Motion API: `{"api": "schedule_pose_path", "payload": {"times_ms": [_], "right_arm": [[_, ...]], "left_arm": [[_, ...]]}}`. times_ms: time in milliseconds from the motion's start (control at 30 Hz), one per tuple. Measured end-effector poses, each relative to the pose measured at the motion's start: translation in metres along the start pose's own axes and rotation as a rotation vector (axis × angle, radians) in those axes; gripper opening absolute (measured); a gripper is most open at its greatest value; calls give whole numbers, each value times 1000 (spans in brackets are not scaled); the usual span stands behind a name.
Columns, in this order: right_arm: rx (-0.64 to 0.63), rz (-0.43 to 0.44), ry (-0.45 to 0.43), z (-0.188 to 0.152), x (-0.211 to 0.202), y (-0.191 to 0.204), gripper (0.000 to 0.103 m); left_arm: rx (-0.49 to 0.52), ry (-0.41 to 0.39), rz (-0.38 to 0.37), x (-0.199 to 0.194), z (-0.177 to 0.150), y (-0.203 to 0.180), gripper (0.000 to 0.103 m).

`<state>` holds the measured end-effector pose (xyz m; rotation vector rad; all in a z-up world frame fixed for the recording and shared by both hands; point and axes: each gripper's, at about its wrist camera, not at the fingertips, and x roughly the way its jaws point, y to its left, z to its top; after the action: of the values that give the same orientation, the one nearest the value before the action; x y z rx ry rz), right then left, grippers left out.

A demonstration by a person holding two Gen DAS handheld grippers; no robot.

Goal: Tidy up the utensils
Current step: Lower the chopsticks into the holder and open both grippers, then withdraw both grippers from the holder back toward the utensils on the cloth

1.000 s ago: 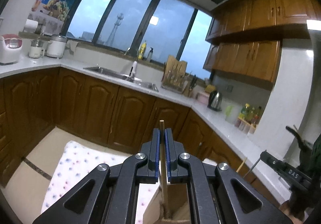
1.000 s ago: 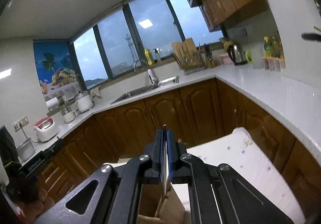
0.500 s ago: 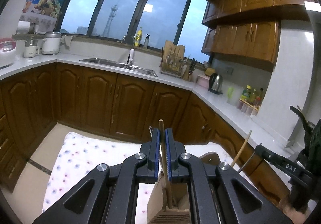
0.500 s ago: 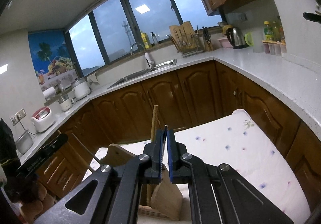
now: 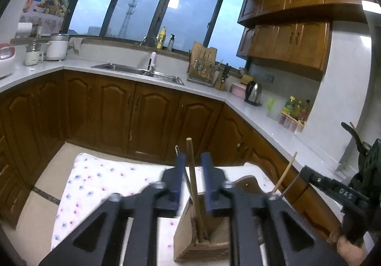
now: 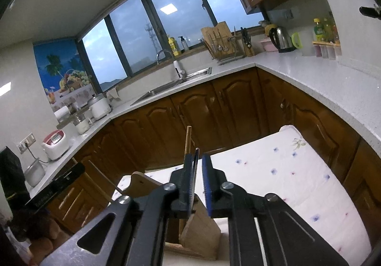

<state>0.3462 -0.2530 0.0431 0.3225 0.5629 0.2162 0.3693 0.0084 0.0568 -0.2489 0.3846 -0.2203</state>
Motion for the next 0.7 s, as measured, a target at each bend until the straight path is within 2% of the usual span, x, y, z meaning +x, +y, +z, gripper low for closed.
{"api": "schedule_pose_path", "payload": {"times_ms": [33, 67, 133, 200, 300, 433, 700], "right_arm": [[4, 5, -4, 0, -2, -1, 47], [11, 10, -12, -1, -5, -2, 70], [20, 13, -35, -1, -13, -4, 82], [27, 17, -50, -2, -21, -4, 83], [40, 25, -54, -1, -29, -6, 87], [50, 37, -57, -5, -42, -7, 91], [33, 64, -33, -22, -69, 0, 100]], "left_arm": [[-3, -6, 4, -2, 1, 0, 40], [-7, -16, 4, -6, 0, 0, 44], [-10, -20, 6, -12, 0, 1, 62], [-5, -25, 8, -17, -3, 0, 63], [0, -24, 19, -29, -8, 0, 73], [6, -14, 32, -48, -19, 0, 79], [24, 52, 36, -91, -37, 0, 79]]}}
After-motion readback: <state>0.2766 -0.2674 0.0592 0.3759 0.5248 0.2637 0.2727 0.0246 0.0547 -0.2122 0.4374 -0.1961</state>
